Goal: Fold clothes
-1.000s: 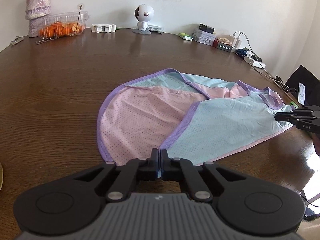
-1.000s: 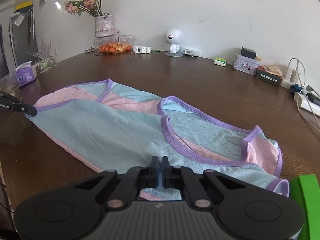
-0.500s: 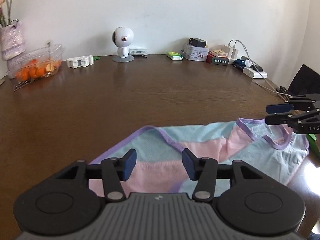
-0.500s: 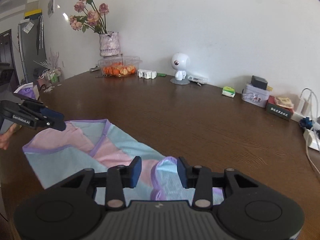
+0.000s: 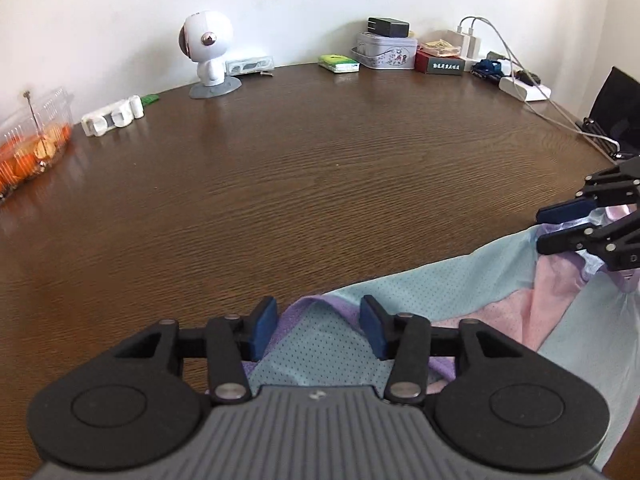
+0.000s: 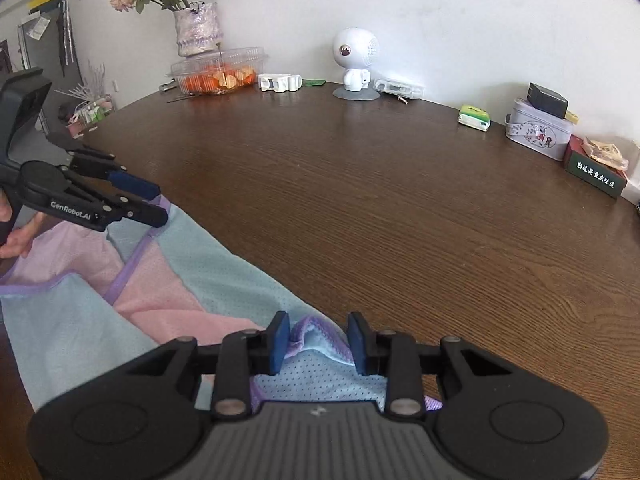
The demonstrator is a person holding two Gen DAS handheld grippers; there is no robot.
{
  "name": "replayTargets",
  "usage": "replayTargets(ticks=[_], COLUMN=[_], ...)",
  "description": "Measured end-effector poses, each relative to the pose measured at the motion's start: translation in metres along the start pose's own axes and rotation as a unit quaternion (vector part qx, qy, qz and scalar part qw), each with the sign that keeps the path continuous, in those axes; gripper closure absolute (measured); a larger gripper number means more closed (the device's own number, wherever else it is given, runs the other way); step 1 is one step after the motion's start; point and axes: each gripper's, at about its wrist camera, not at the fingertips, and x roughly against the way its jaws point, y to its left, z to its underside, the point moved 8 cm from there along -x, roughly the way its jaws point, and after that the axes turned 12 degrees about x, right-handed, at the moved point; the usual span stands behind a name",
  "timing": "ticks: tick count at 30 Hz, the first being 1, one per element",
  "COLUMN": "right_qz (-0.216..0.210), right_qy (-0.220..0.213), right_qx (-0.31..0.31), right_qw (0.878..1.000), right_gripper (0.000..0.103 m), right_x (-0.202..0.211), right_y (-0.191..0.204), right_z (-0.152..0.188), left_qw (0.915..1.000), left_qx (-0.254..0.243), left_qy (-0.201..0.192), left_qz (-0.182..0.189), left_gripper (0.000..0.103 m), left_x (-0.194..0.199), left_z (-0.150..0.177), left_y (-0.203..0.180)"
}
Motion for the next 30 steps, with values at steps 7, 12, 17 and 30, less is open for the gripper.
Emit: replayTargets(ticks=[7,12,17,30], right_qz=[-0.001,-0.004,-0.073,-0.074], right_qy=[-0.036,-0.102,-0.098,-0.101], right_qx=[0.042,0.092,0.175,0.113], right_qw=[0.998,0.991,0.977,0.986], right_gripper=[0.098,0.098,0.098,0.084], right_x=[0.019,0.070,0.102,0.103], right_y=[0.018,0.040,0.101,0.104], right_z=[-0.010,-0.014,0.025,0.018], left_qw=[0.9988,0.9918,0.9857,0.9815], left_qx=[-0.022,-0.043,-0.098,0.176], left_qy=[-0.042,-0.117,-0.100,-0.041], left_qz=[-0.012,-0.029,-0.095,-0.063], left_gripper=[0.099,0.098,0.097,0.074], left_x=[0.024,0.083,0.101,0.094], left_z=[-0.005,0.006,0.073,0.040], left_y=[-0.014,-0.032,-0.047,0.031])
